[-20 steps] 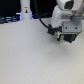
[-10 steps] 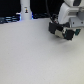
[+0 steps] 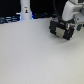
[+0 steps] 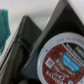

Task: Open the kcup holder, insert the kcup into the holder, and close the kcup holder

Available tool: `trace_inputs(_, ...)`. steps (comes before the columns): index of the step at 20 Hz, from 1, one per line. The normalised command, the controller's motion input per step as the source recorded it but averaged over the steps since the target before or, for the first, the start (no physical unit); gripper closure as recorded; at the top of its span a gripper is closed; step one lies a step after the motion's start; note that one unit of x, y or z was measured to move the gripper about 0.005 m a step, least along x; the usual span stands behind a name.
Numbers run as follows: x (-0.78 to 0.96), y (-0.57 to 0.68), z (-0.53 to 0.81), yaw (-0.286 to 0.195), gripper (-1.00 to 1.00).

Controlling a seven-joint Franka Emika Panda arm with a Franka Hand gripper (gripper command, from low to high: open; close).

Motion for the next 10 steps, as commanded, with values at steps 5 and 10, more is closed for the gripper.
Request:
trace_inputs(5, -0.30, 0.40, 0.01, 0.068, -1.00)
trace_inputs(10, -0.54, 0.55, 0.01, 0.054, -1.00)
